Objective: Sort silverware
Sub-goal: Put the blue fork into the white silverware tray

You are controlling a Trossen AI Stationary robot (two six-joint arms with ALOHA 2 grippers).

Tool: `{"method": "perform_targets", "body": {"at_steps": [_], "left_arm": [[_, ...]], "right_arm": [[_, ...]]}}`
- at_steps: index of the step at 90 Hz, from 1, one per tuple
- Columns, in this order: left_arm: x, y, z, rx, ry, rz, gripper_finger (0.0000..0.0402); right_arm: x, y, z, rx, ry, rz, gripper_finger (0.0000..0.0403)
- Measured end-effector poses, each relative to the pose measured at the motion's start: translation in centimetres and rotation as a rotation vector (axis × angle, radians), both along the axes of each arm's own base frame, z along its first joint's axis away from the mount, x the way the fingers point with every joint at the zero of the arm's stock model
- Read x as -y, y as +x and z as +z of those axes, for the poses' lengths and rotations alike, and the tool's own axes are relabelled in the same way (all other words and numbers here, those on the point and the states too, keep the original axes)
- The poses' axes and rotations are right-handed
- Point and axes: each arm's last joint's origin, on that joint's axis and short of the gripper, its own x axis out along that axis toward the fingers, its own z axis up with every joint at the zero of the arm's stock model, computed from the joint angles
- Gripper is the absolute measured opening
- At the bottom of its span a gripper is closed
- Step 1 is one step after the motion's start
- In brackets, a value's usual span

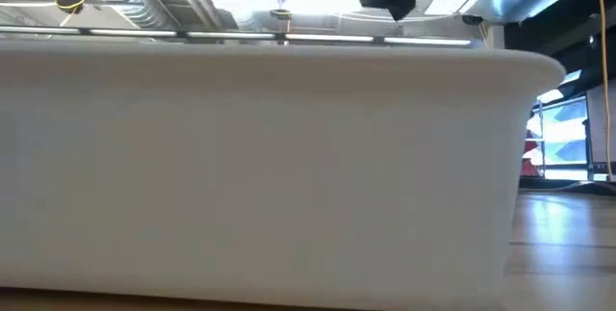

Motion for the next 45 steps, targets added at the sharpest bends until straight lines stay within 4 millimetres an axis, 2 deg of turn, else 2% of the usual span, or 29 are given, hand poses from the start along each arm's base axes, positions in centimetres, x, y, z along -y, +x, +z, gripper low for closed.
{"method": "perform_targets", "body": {"at_steps": [10,19,33,45], "left_arm": [[-1.0,-1.8,0.2,0.130,-0.064,-0.149,0.0001],[-1.7,-3.1,-0.2,0.218,-0.113,-0.180,0.0001],[-2.1,-3.8,-1.6,0.202,-0.091,-0.187,0.0001],[-2.2,-4.0,-2.4,0.187,-0.126,-0.180,0.0001]], "right_arm": [[0.0,0.1,0.2,0.022,-0.007,-0.016,0.0211],[0.1,0.2,0.0,0.007,-0.004,-0.032,0.0211],[0.0,0.4,-0.6,-0.034,0.038,-0.020,0.0211],[0.0,1.1,-1.9,-0.088,0.013,-0.011,0.0210]]}}
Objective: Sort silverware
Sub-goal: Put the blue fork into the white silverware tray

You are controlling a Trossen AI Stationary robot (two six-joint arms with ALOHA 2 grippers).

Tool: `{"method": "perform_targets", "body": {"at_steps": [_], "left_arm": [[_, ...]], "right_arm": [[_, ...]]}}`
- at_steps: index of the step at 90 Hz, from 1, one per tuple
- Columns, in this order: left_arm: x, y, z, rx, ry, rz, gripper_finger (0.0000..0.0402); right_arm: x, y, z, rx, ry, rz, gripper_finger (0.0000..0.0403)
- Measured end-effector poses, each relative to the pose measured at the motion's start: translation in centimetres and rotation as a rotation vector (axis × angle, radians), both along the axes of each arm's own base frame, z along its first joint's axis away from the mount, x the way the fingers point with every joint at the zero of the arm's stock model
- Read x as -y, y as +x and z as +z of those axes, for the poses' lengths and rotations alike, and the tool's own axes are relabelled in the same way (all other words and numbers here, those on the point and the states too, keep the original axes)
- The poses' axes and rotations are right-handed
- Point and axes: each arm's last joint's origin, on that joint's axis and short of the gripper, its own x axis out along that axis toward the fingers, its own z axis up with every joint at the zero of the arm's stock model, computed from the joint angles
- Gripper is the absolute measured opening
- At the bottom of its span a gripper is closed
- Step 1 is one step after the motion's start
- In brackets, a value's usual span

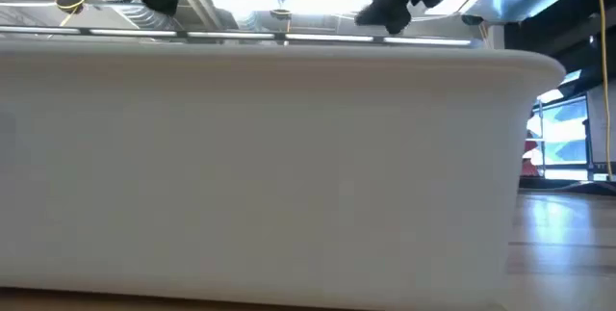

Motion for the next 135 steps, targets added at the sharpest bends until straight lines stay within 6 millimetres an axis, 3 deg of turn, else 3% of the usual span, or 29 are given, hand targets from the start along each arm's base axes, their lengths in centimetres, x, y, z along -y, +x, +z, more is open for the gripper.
{"method": "perform_targets", "body": {"at_steps": [21,38,52,72,102,135], "left_arm": [[0.1,-0.3,-0.6,-0.016,-0.019,-0.004,0.0001],[0.0,-0.2,-0.6,-0.008,-0.030,-0.002,0.0001],[0.0,-0.2,-0.6,-0.008,-0.032,-0.001,0.0001],[0.0,-0.2,-0.6,-0.009,-0.036,0.000,0.0001],[0.0,-0.2,-0.6,-0.014,-0.039,0.001,0.0001],[0.0,-0.2,-0.7,-0.015,-0.043,0.002,0.0001]], "right_arm": [[1.3,0.3,-3.6,-0.237,-0.271,-0.212,0.0190],[3.5,1.7,-5.9,-0.285,-0.280,-0.231,0.0177],[5.5,2.4,-8.9,-0.393,-0.235,-0.241,0.0167],[6.8,3.3,-13.0,-0.501,-0.194,-0.259,0.0161],[6.9,4.3,-14.0,-0.453,-0.211,-0.293,0.0151],[6.9,4.3,-14.0,-0.454,-0.224,-0.302,0.0030]]}}
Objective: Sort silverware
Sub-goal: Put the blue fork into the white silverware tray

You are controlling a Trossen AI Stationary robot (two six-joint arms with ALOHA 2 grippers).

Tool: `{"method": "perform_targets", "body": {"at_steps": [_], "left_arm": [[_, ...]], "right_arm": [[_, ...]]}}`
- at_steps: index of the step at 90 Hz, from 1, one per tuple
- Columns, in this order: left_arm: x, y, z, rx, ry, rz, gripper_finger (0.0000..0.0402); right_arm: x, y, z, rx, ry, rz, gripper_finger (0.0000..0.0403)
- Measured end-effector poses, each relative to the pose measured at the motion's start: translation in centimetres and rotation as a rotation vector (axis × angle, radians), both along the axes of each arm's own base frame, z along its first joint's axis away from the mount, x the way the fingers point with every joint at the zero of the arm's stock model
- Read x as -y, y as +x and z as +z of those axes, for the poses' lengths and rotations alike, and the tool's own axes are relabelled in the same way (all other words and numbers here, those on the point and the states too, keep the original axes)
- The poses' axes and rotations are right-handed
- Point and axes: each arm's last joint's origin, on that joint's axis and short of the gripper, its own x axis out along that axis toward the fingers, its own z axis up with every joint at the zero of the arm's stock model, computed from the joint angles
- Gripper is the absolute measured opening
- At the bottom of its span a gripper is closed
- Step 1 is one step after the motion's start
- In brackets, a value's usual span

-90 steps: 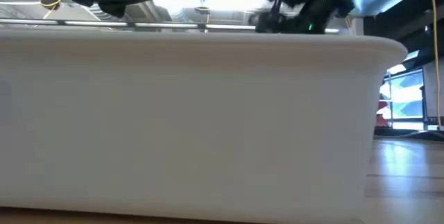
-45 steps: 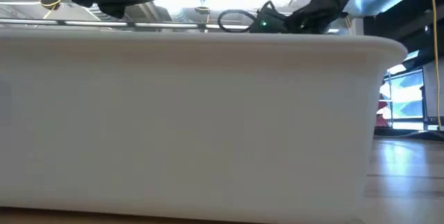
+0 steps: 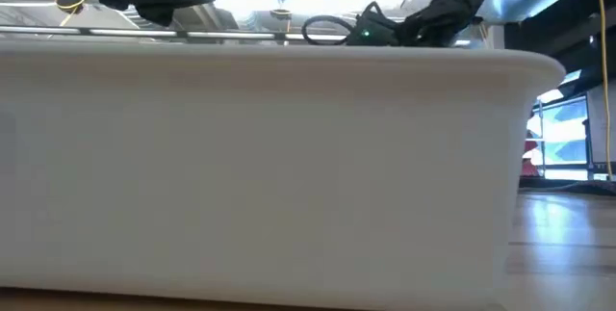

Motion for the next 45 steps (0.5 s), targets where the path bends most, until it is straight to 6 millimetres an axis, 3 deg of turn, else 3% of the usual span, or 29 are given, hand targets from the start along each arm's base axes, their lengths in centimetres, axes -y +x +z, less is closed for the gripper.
{"method": "perform_targets", "body": {"at_steps": [12,33,45], "left_arm": [[0.0,0.0,0.0,0.000,-0.002,0.001,0.0001],[0.0,0.0,0.0,0.001,-0.007,0.001,0.0001],[0.0,0.0,0.0,0.003,-0.008,0.001,0.0001]], "right_arm": [[0.0,0.0,0.0,0.001,-0.001,0.001,0.0004],[0.0,-0.1,0.2,0.001,-0.013,0.000,0.0004],[0.0,-0.8,2.2,0.018,-0.049,0.001,0.0004]]}}
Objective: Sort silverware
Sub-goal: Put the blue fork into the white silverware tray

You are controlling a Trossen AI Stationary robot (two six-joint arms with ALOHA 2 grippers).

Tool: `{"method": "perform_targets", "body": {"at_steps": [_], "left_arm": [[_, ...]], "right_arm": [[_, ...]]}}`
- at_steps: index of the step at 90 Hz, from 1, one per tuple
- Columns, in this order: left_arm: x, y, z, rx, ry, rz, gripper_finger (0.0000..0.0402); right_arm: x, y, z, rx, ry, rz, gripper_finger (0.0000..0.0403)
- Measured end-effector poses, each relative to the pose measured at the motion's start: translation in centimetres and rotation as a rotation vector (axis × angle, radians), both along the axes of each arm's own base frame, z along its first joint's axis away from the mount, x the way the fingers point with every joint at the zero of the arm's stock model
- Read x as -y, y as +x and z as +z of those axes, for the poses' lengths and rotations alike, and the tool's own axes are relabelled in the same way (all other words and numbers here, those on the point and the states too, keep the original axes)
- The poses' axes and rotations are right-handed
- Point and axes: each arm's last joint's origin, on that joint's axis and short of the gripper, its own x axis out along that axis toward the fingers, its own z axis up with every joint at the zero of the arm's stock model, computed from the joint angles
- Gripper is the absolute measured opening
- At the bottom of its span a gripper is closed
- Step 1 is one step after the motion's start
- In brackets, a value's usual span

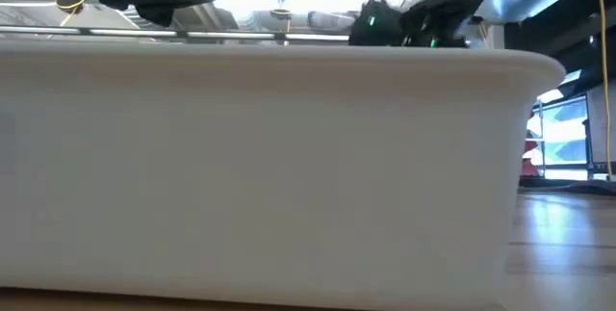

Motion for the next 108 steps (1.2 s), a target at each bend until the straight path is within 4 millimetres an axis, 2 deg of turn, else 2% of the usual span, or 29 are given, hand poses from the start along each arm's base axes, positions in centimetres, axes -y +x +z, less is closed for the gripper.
{"method": "perform_targets", "body": {"at_steps": [25,42,50,71,92,108], "left_arm": [[-0.1,0.0,0.0,0.000,-0.004,0.014,0.0001],[-0.5,0.2,0.0,0.004,-0.023,0.043,0.0001],[-0.8,0.4,0.0,0.004,-0.023,0.058,0.0001],[-1.2,0.5,0.0,0.004,-0.022,0.076,0.0001],[-2.0,0.9,0.0,-0.016,0.107,0.071,0.0003],[-2.2,1.2,0.4,-0.004,0.106,0.030,0.0046]], "right_arm": [[-0.4,-2.8,8.5,0.261,-0.024,-0.037,0.0004],[-1.0,-4.1,11.4,0.402,0.120,-0.045,0.0004],[-1.5,-4.1,12.0,0.449,0.195,-0.022,0.0001],[-3.0,-3.8,12.4,0.485,0.206,0.031,0.0000],[-4.4,-3.6,12.5,0.496,0.241,0.091,0.0000],[-5.3,-3.3,12.9,0.536,0.280,0.157,0.0000]]}}
